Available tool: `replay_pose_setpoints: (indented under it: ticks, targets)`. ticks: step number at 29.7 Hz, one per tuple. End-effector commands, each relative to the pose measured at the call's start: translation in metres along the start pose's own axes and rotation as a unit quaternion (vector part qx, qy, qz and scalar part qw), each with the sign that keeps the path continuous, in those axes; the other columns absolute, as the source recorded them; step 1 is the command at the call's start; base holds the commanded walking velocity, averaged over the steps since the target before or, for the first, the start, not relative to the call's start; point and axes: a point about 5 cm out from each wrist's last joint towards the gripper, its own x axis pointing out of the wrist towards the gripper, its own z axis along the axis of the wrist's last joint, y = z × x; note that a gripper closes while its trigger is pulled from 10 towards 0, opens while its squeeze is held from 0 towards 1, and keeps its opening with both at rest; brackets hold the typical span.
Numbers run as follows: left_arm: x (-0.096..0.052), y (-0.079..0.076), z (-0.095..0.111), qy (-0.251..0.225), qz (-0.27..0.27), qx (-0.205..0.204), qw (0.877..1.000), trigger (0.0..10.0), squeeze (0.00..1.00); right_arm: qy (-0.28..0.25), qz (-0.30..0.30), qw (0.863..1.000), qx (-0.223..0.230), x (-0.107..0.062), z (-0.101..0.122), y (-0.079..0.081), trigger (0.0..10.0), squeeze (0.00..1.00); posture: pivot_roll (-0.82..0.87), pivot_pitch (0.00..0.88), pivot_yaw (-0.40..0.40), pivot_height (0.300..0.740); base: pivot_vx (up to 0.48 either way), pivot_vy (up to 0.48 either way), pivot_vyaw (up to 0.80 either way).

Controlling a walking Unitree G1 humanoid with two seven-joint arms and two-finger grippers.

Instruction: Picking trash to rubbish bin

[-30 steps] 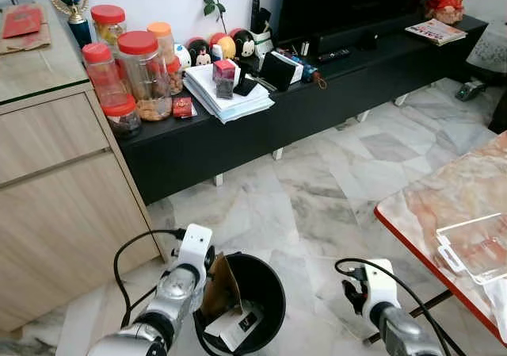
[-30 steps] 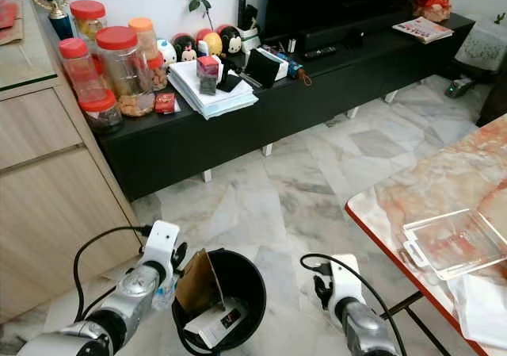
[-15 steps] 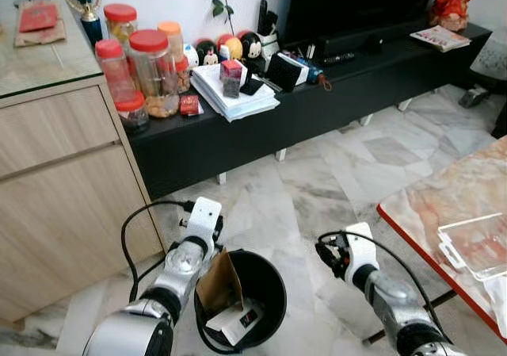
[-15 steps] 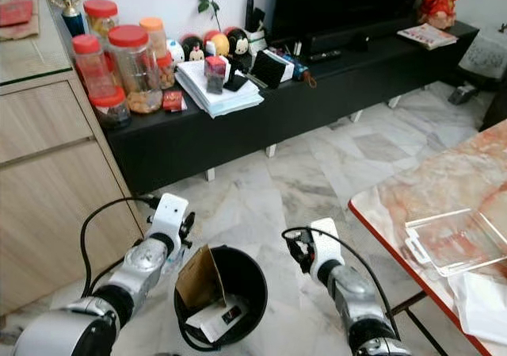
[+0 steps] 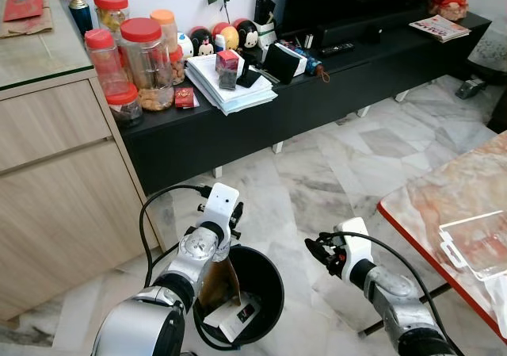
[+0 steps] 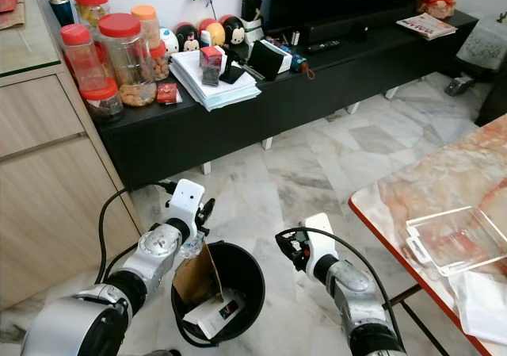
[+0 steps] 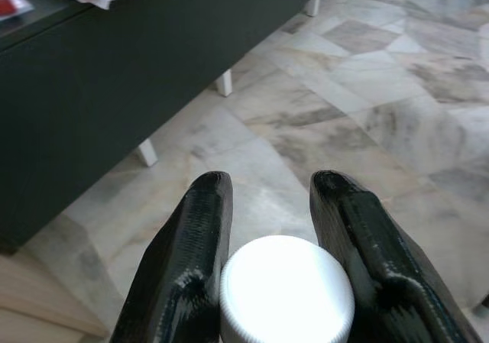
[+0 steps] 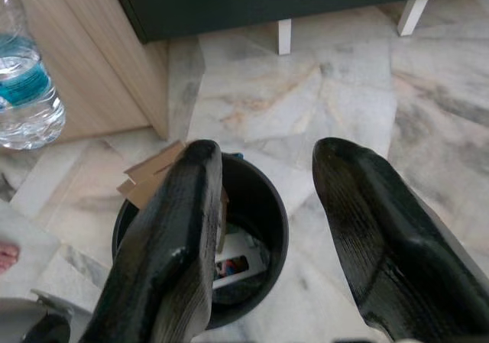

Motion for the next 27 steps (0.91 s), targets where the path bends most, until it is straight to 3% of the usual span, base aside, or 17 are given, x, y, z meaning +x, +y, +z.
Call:
replay_pose_setpoints:
  ticks: [1,2,16,17,24,27]
  targets:
    - [0.002,-0.003,0.005,-0.010,-0.007,-0.012,1.000,10.0,0.27,0.004,0.000,1.000,0.000,-0.003,-0.001,-0.001,10.0,0.00,0.06,0.137,-0.120,0.740,0.000,0.000,0.00]
    - [0.002,-0.004,0.005,-0.009,-0.009,-0.014,1.000,10.0,1.00,0.004,0.001,1.000,0.000,-0.003,-0.001,0.000,10.0,0.00,0.06,0.137,-0.120,0.740,0.000,0.000,0.00]
    - [-0.001,-0.005,-0.002,-0.001,-0.017,-0.021,1.000,10.0,1.00,0.016,0.001,1.000,0.000,-0.004,-0.004,0.003,10.0,0.00,0.06,0.159,-0.121,0.740,0.000,0.000,0.00]
    - [-0.002,-0.004,-0.004,0.003,-0.015,-0.019,1.000,10.0,0.00,0.017,-0.005,1.000,0.001,-0.005,-0.005,0.003,10.0,0.00,0.06,0.161,-0.121,0.740,0.000,0.000,0.00]
    - [-0.010,-0.001,-0.021,0.026,-0.006,-0.021,0.999,10.0,0.00,0.038,-0.077,0.996,-0.008,-0.010,-0.018,-0.012,10.0,0.00,0.07,0.159,-0.117,0.740,0.000,0.000,0.00]
    - [-0.029,0.005,-0.053,0.073,0.009,-0.025,0.997,10.0,0.00,0.083,-0.130,0.988,-0.006,-0.023,-0.045,-0.021,10.0,0.00,0.08,0.141,-0.109,0.740,0.000,0.000,0.00]
